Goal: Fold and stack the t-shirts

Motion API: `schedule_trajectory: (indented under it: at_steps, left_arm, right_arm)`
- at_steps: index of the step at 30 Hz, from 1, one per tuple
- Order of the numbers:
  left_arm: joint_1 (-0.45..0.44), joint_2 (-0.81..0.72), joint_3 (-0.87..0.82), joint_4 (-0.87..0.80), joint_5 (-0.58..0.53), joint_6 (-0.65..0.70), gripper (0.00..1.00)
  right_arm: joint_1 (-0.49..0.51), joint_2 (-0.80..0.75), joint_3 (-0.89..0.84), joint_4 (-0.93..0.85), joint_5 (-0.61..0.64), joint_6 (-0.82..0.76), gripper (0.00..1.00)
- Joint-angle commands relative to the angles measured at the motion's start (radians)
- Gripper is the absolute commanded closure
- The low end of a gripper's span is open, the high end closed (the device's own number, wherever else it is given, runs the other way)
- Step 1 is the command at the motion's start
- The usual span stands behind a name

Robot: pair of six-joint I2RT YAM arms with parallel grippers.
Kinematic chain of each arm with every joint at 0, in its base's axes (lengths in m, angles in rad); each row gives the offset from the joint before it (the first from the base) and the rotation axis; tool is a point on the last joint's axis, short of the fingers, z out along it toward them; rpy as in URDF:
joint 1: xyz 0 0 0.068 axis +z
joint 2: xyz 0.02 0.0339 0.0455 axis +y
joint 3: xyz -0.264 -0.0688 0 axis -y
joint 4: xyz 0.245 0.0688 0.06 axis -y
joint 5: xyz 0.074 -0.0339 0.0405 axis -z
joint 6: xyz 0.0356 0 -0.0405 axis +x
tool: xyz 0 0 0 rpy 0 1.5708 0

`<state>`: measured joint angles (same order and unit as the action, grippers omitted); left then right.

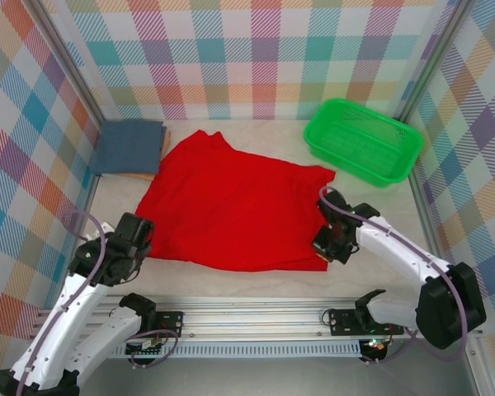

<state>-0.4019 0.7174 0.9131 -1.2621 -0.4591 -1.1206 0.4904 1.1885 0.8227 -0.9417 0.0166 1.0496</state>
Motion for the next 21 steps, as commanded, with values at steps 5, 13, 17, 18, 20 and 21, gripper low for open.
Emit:
schedule_trajectory:
  at_steps: [5,13,17,18,20,21]
  left_arm:
    - [-0.018,0.183,0.485,0.327,-0.24,0.44,1.0]
    - [-0.018,0.42,0.988,0.708,-0.179,0.808,1.0]
    - [-0.018,0.579,1.251,0.779,-0.085,0.94,1.0]
    - [-0.017,0.629,1.325,0.775,-0.071,0.967,1.0]
    - [-0.003,0.724,1.464,0.766,-0.027,0.988,1.0]
    - [0.017,0.782,1.543,0.745,0.008,0.981,1.0]
  right_arm:
    - [-0.003,-0.155,0.467,0.003,0.439,-0.205,1.0]
    - [-0.002,-0.11,0.84,0.381,0.603,-0.562,1.0]
    - [-0.003,-0.046,0.995,0.463,0.591,-0.651,1.0]
    - [-0.003,-0.03,1.026,0.47,0.587,-0.663,1.0]
    - [-0.004,-0.003,1.068,0.498,0.581,-0.682,1.0]
    - [-0.005,0.012,1.084,0.506,0.579,-0.685,1.0]
